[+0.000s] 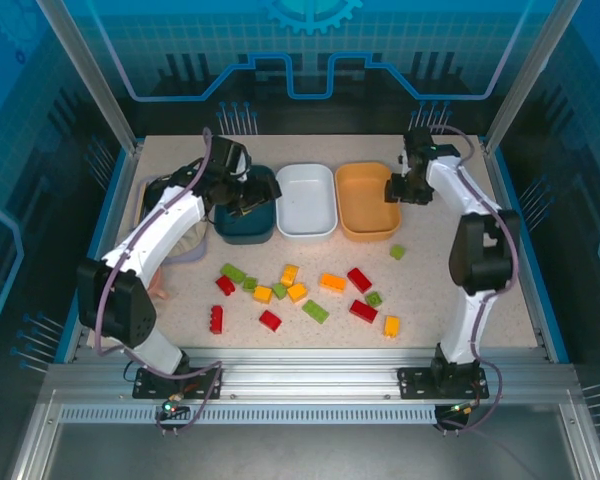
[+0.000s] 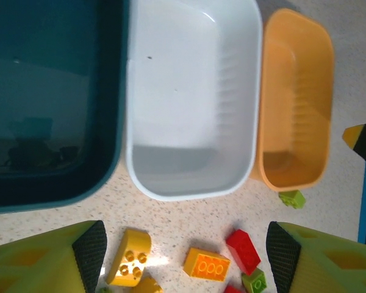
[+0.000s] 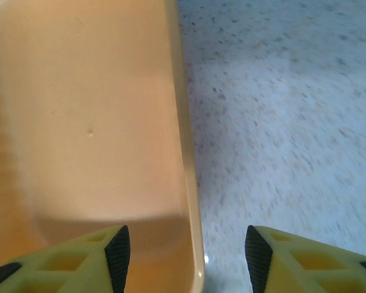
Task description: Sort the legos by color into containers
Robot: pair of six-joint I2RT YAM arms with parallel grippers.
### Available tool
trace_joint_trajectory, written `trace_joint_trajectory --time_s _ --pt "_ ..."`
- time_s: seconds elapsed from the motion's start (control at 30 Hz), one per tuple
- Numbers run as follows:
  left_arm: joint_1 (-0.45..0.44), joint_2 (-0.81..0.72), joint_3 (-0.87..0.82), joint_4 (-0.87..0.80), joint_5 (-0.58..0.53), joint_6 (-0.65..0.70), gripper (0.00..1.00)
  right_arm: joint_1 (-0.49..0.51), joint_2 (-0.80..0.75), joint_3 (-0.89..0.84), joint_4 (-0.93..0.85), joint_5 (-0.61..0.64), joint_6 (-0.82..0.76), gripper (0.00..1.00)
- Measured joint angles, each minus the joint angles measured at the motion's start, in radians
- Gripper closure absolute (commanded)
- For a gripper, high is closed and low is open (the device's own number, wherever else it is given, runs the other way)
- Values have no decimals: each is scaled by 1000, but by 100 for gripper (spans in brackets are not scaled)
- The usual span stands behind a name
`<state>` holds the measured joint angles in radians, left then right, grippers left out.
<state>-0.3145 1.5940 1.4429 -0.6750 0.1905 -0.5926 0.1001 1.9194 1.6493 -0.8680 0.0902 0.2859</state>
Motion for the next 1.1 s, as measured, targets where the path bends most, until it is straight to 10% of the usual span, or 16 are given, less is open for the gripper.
trace_joint_trajectory --time_s 0.33,0.7,1.1 --pt "-175 -290 -344 223 51 -89 16 52 -493 -613 140 -18 231 42" --pt "-286 -350 -475 353 42 -195 17 65 -326 -647 208 -19 84 27" --pt "-294 -350 -475 360 23 -195 16 63 -211 -608 291 -18 81 41"
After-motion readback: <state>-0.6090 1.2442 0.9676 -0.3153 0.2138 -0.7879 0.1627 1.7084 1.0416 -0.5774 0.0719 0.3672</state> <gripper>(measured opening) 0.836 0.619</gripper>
